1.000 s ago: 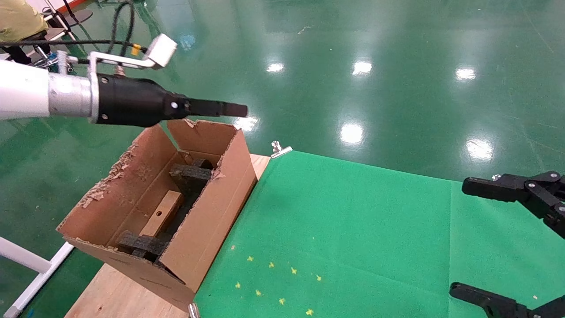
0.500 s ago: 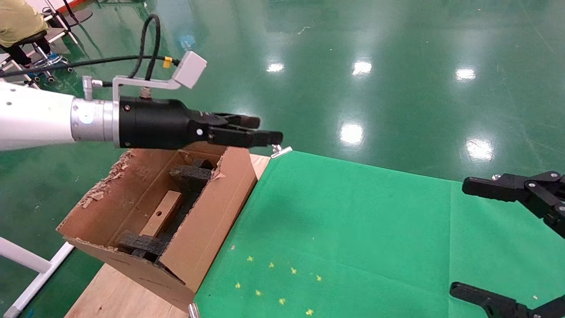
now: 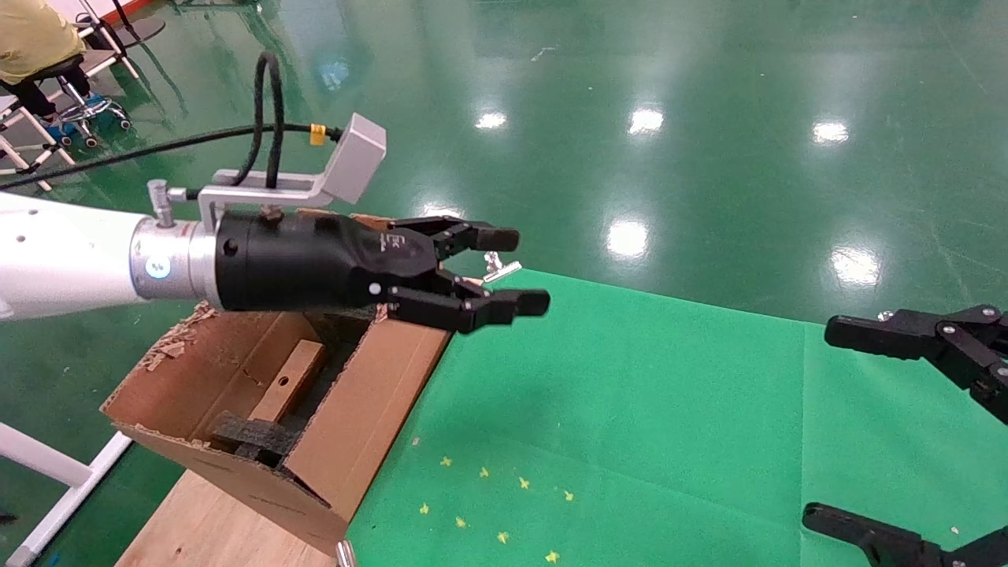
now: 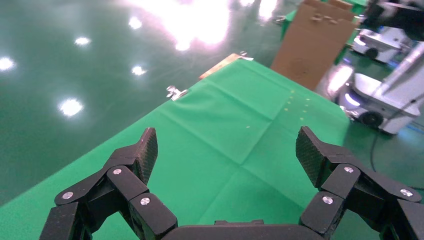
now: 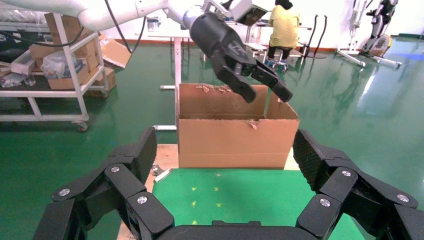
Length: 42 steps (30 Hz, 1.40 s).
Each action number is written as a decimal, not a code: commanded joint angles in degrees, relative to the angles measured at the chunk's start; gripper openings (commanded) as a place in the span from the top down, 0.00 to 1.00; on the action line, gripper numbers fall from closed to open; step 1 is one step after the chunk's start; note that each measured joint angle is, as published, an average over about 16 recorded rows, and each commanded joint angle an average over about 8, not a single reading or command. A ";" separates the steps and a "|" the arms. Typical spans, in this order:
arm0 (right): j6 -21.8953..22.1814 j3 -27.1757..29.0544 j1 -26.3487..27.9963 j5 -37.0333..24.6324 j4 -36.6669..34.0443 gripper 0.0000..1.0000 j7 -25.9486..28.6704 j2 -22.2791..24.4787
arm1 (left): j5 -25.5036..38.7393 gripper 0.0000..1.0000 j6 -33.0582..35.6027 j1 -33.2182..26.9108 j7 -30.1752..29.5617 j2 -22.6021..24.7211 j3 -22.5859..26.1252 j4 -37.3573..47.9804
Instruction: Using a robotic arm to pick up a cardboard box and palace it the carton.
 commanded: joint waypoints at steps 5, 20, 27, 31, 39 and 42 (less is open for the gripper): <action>0.01 -0.02 0.00 0.01 0.00 0.00 -0.01 0.01 | -2.72 0.00 1.05 4.89 4.27 -0.27 -4.20 -4.33; 0.02 -0.06 0.01 0.04 0.00 0.00 -0.03 0.02 | -9.44 0.00 3.65 16.98 14.82 -0.94 -14.58 -15.03; 0.04 -0.07 0.01 0.05 -0.01 0.00 -0.04 0.03 | -11.41 0.00 4.42 20.48 17.49 -1.11 -17.58 -18.11; 0.05 -0.07 0.01 0.06 -0.02 0.00 -0.04 0.03 | -11.71 0.00 4.54 20.86 17.61 -1.14 -17.91 -18.42; 0.05 -0.07 0.01 0.07 -0.02 0.00 -0.04 0.03 | -11.36 0.00 4.39 20.19 17.27 -1.14 -17.34 -17.82; 0.05 -0.07 0.01 0.07 -0.02 0.00 -0.04 0.03 | -11.23 0.00 4.33 20.01 17.19 -1.14 -17.19 -17.67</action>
